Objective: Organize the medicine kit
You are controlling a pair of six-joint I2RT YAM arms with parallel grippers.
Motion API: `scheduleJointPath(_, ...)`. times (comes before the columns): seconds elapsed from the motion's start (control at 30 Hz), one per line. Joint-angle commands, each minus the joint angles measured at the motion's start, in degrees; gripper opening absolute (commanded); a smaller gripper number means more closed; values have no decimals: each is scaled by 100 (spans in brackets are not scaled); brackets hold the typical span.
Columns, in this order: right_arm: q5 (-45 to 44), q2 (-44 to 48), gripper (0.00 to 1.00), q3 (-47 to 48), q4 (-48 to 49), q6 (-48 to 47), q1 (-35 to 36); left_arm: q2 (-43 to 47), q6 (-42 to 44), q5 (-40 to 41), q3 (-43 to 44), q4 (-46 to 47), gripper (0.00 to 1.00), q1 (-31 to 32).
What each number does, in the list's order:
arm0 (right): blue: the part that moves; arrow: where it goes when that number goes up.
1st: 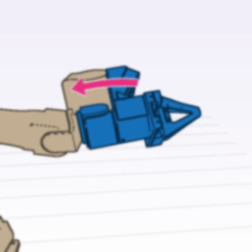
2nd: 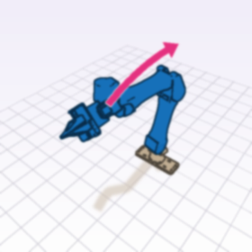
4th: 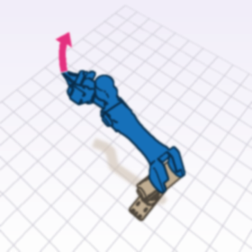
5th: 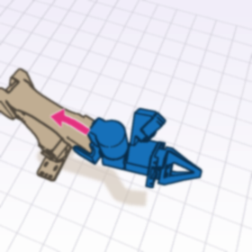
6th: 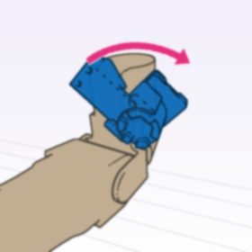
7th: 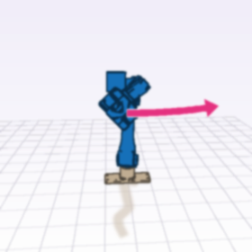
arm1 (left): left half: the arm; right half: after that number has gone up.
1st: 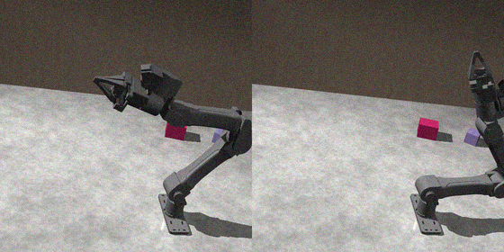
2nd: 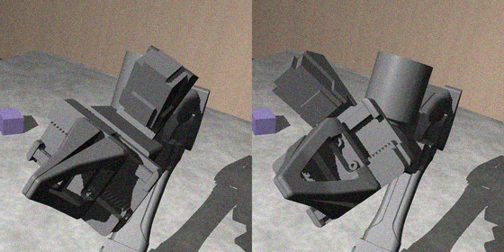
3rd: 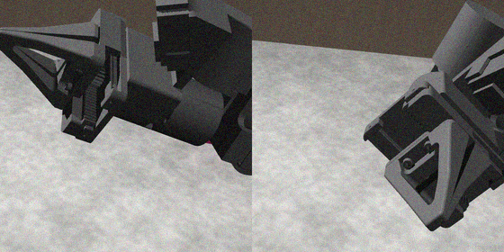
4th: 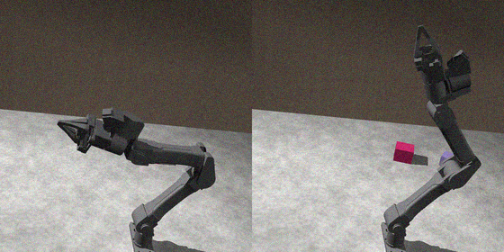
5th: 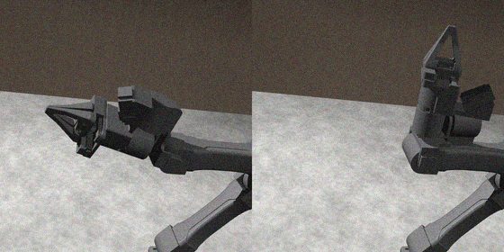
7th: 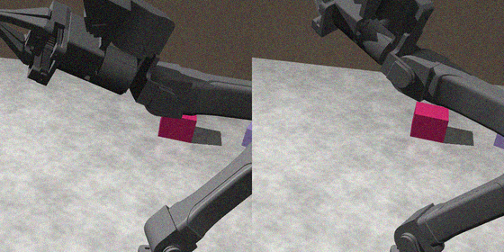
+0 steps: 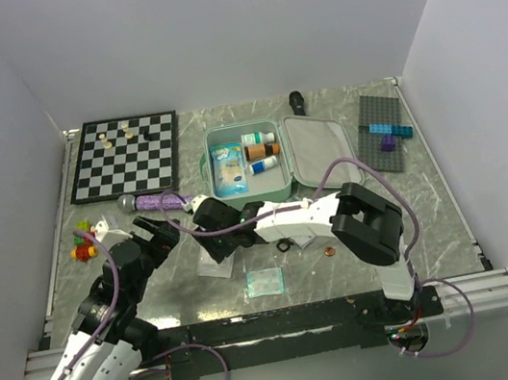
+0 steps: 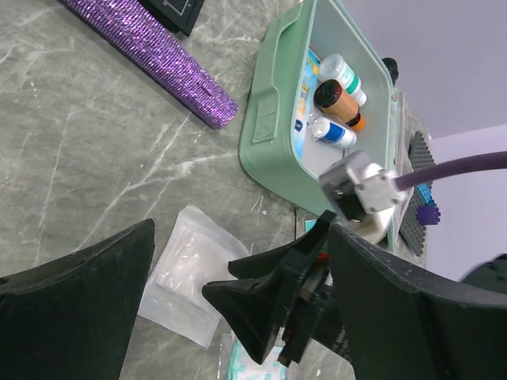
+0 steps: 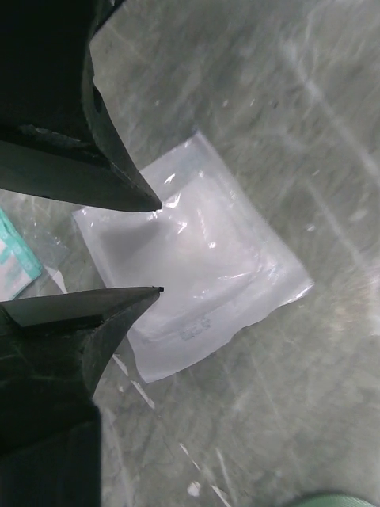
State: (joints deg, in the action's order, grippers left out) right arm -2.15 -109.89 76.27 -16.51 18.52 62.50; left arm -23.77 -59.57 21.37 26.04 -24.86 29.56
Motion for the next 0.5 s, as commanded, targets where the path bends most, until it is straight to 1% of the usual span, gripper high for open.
scheduleJointPath(0.0,-101,-164,49,213,-343,-68,25,48,-99,175,-38,-98,94,-12)
scheduleJointPath(0.13,-356,-331,46,336,-730,-7,43,-14,-81,166,-29,-63,94,-12)
scheduleJointPath(0.3,-470,-437,38,397,-1029,55,61,-110,-72,122,-38,-1,94,-12)
scheduleJointPath(0.47,-602,-560,17,546,-1310,99,61,-128,-63,96,-55,25,94,-21)
